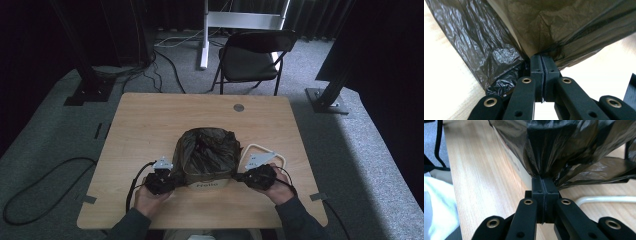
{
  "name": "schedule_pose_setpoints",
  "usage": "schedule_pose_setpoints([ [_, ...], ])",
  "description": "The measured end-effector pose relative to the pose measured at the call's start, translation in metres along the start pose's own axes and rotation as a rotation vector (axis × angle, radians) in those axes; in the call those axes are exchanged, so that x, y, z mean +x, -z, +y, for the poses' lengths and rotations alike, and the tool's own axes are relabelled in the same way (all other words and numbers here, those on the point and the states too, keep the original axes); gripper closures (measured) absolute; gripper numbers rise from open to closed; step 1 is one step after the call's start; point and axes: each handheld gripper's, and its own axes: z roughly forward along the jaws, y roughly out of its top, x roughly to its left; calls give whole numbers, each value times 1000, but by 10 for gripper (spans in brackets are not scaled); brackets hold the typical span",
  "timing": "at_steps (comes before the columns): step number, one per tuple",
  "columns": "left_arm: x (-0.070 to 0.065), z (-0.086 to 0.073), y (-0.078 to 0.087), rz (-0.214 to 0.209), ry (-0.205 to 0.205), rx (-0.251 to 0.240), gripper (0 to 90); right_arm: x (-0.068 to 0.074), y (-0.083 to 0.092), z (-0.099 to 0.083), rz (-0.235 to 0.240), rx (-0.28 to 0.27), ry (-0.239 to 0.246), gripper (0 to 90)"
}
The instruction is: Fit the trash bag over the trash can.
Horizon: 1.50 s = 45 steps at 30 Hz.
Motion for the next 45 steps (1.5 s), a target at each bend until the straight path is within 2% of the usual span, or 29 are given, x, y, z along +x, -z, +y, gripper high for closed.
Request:
schedule_pose_setpoints([
  [2,1,-1,-1,0,7,5,885,0,-3,-2,6,17,-3,900],
  [6,2,-1,4,6,21,-21,840,0,-4,-5,6,27,-5,893],
  [9,2,-1,13,11,24,-62,761,0,2,-4,-9,7,-6,763],
  [12,2,0,23,9,16,-98,683,-1,9,-2,-29,-17,-11,583],
  [15,-1,2,31,8,-6,-119,643,-2,17,-1,-40,-39,-16,538],
  [18,-6,4,38,12,-26,-140,622,-4,24,1,-47,-64,-19,530],
  [24,-9,13,49,21,-39,-175,613,-11,30,12,-80,-97,-25,533],
  [28,-7,19,54,25,-38,-198,612,-17,29,21,-106,-95,-20,540],
  [35,-6,29,62,29,-47,-232,612,-28,19,29,-97,-71,-20,599],
  [40,-7,38,67,22,-56,-257,612,-30,12,31,-85,-52,-14,780],
  [41,-7,39,67,21,-56,-260,612,-31,11,31,-85,-44,-15,844],
  [45,-7,43,69,25,-64,-266,612,-33,11,28,-88,-34,-22,900],
])
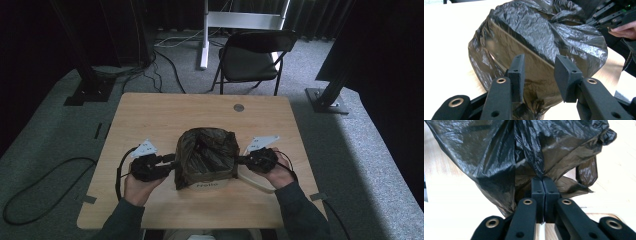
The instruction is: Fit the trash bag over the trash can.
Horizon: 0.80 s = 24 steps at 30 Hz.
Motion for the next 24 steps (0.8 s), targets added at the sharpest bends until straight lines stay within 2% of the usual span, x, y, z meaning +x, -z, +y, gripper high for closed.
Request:
schedule_pose_setpoints([
  [7,-1,7,-3,0,-19,-3,611,-3,0,-9,-3,22,-18,900],
  [14,-2,22,-9,-6,-63,-6,607,-7,-2,-22,1,37,-52,900],
  [17,-4,33,-16,-5,-95,0,602,-9,-2,-25,-4,44,-67,900],
  [24,-7,51,-30,0,-132,7,601,-11,-6,-30,-7,79,-77,900],
])
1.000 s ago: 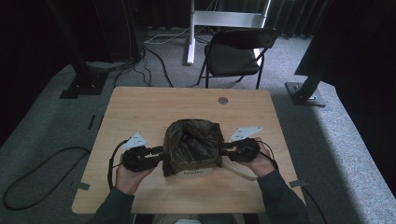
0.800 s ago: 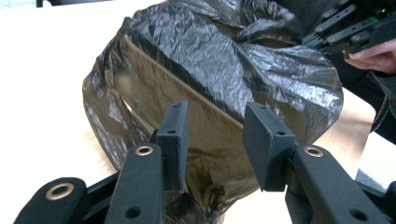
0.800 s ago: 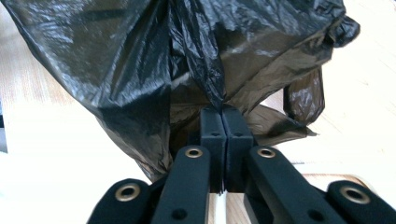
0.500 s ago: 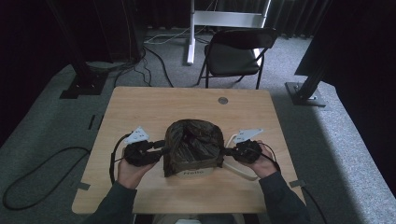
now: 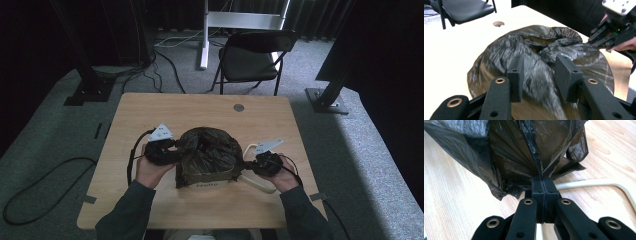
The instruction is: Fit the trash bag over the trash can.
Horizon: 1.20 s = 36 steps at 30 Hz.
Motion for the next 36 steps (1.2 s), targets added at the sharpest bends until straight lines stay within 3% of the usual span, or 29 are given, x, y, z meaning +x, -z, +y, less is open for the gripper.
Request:
schedule_pose_setpoints([
  [8,-1,20,-16,1,-52,15,601,-5,-3,-3,-5,7,-25,900],
  [13,1,26,-26,25,-76,32,634,-6,-3,-5,-4,10,-25,900],
  [20,5,28,-43,72,-95,105,777,-6,-3,-5,-3,9,-24,900],
  [22,7,26,-49,84,-96,147,785,-5,-3,-5,-3,9,-22,900],
  [33,6,14,-67,85,-129,250,720,-5,-3,-5,0,8,-22,900],
  [36,5,15,-67,84,-134,249,681,-5,-3,-5,0,6,-22,900],
])
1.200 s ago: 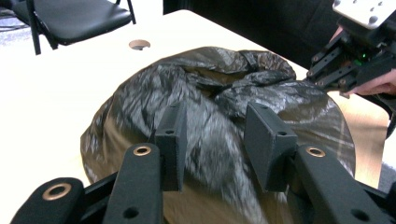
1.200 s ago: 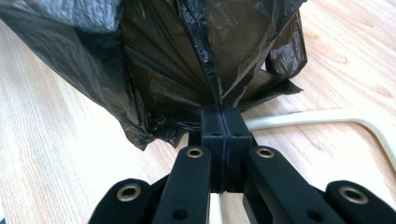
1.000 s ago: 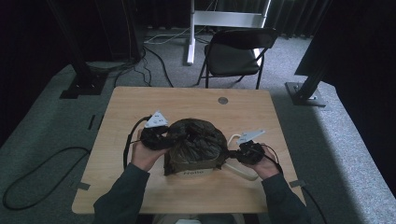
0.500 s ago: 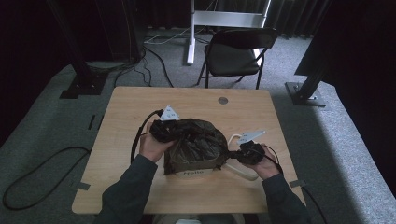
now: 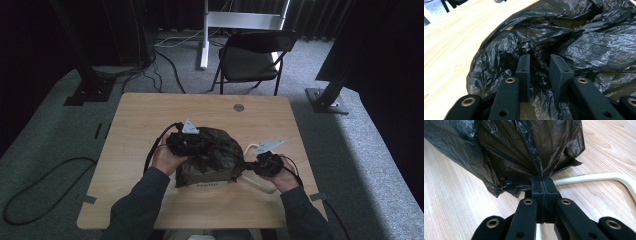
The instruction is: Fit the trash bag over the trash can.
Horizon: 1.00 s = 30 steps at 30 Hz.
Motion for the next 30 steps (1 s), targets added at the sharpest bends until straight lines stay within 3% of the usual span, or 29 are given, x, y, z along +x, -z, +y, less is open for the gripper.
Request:
schedule_pose_setpoints([
  [4,-3,3,4,5,-19,-15,631,0,0,0,2,-1,-3,900],
  [13,-9,14,4,-15,-43,-27,616,0,0,0,4,-1,2,899],
  [21,-12,16,-7,-38,-69,15,617,0,0,-1,4,-5,5,899],
  [30,-15,16,-17,-35,-93,57,610,1,0,-1,7,-2,5,898],
])
